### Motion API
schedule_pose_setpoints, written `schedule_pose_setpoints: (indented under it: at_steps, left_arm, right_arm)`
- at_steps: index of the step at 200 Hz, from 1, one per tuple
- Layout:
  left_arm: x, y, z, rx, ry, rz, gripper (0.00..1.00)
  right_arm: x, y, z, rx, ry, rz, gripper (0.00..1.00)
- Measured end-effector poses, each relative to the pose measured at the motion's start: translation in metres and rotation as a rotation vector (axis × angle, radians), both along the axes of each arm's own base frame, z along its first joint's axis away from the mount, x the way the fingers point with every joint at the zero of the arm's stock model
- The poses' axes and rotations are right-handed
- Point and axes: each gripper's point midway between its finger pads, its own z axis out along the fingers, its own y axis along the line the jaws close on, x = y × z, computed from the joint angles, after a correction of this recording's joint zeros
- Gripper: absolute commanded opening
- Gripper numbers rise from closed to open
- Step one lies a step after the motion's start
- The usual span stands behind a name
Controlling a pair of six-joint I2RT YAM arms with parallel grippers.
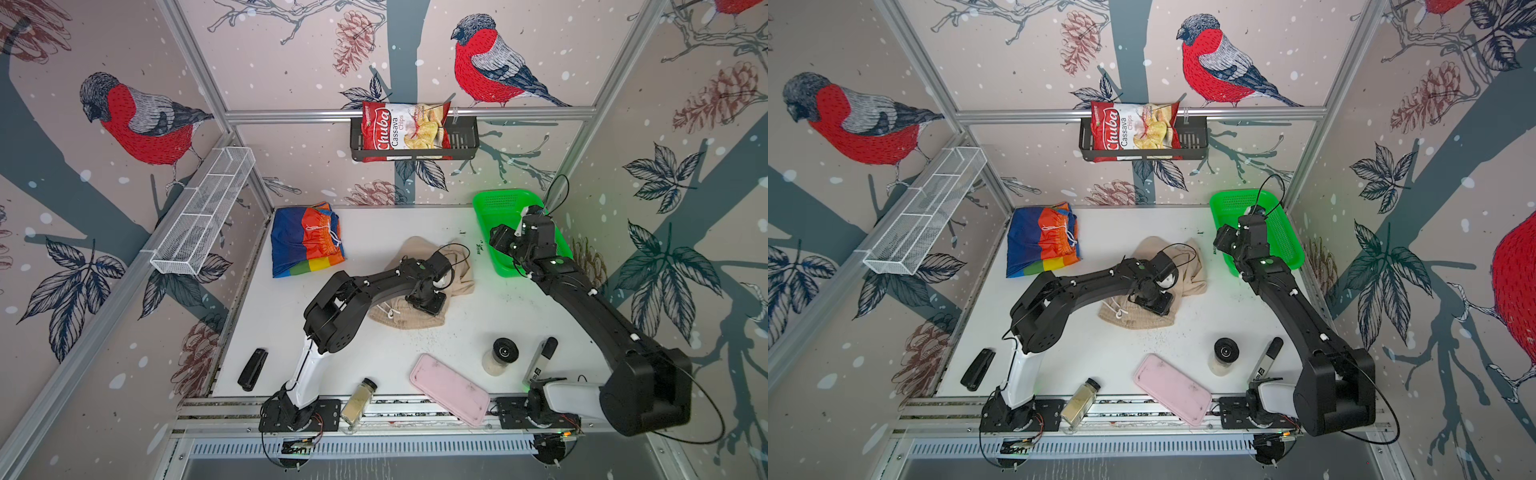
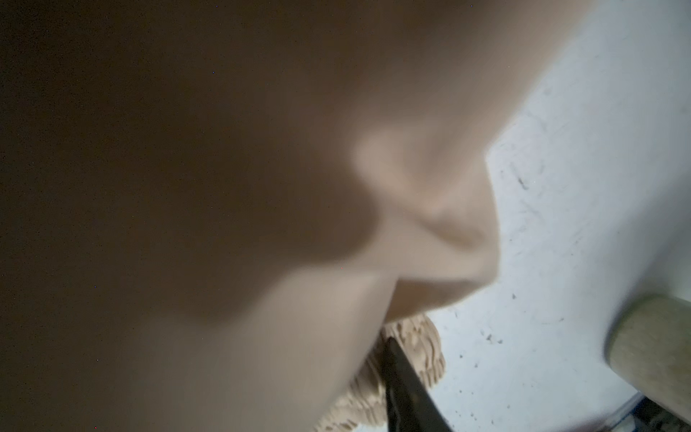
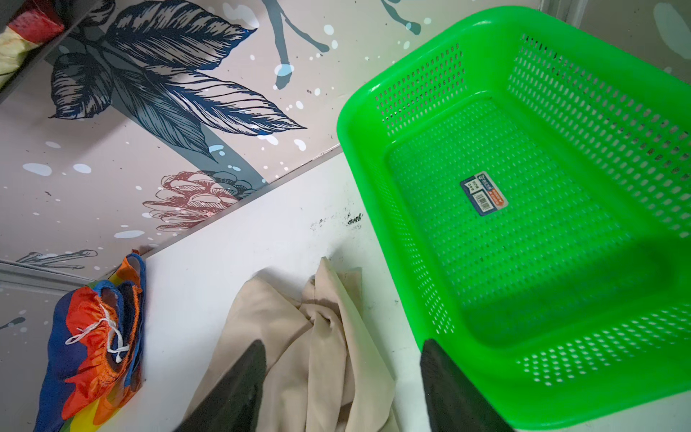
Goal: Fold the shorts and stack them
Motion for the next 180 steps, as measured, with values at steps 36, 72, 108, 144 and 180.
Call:
schedule_pose_setpoints:
  at_steps: [36,72,108,144,180]
  left_arm:
    - [-0.002,-0.006,-0.004,0.032,0.005,-0.012,0.21]
    - [-0.004,-0.012,-0.004,0.044,0.009,-0.026,0.0]
    - [0.003,-0.01,0.038,0.052,-0.053,-0.044,0.0]
    - [0.05,0.006,0.169,0.026,-0.377,0.009,0.0]
    - [0.083,0.07,0.271,0.128,-0.701,0.135,0.0]
  right_arm:
    - [0.001,-0.001,-0.003,-0.001,0.007,-0.004,0.67]
    - [0.001,-0.002,-0.004,0.0,0.009,-0.007,0.67]
    - [0.001,-0.005,-0.004,0.0,0.01,-0.014,0.67]
    - [0.004,-0.005,0.003,-0.001,-0.002,-0.013,0.67]
    - [0.011,-0.001,0.009,0.008,-0.019,0.0,0.69]
